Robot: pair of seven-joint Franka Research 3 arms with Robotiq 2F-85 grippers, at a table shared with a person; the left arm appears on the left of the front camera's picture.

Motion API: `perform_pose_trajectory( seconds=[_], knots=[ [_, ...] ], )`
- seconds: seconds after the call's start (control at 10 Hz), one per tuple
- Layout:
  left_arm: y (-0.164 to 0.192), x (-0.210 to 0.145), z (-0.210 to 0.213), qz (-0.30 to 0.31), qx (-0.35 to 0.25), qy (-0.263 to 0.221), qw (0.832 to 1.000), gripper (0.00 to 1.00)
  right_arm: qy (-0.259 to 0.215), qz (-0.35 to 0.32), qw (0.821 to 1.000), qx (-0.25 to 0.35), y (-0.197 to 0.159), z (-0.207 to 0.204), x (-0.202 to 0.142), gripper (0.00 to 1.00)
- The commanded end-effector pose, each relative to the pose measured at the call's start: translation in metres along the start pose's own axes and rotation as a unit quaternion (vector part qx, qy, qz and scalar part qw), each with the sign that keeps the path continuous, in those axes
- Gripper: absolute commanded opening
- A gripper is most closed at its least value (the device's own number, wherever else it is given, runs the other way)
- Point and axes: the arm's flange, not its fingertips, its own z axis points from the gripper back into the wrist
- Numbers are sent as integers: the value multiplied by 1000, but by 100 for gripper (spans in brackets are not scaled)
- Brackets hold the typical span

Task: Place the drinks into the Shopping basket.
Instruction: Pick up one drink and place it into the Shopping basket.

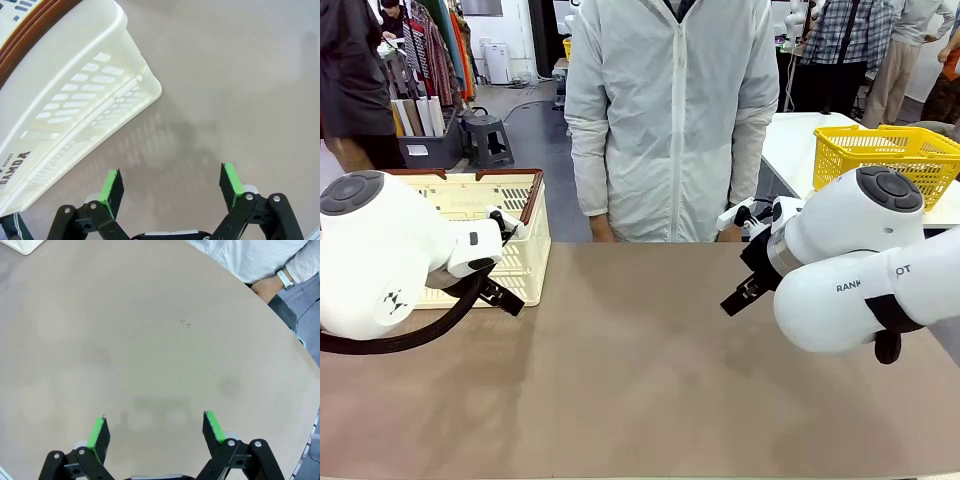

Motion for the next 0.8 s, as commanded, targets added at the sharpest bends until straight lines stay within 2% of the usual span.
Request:
perform_pose_trajectory(
  seconds=[0.0,0.3,0.4,0.5,0.6,0.7],
  knots=[
    [0,0,0,0,0,0,1000,100,0,0,1000,0,0,0,0,100],
    [0,0,0,0,0,0,1000,100,0,0,1000,0,0,0,0,100],
    [-5,1,21,-3,-45,42,998,100,0,0,1000,0,0,0,0,100],
    [-14,7,49,67,-101,102,987,100,27,-49,995,83,-2,21,-2,100],
    [-19,8,82,83,-151,108,979,100,18,-131,980,148,-10,55,-1,100],
    [-9,8,115,96,-273,93,953,100,-13,-164,964,210,-24,94,-9,100]
  ],
)
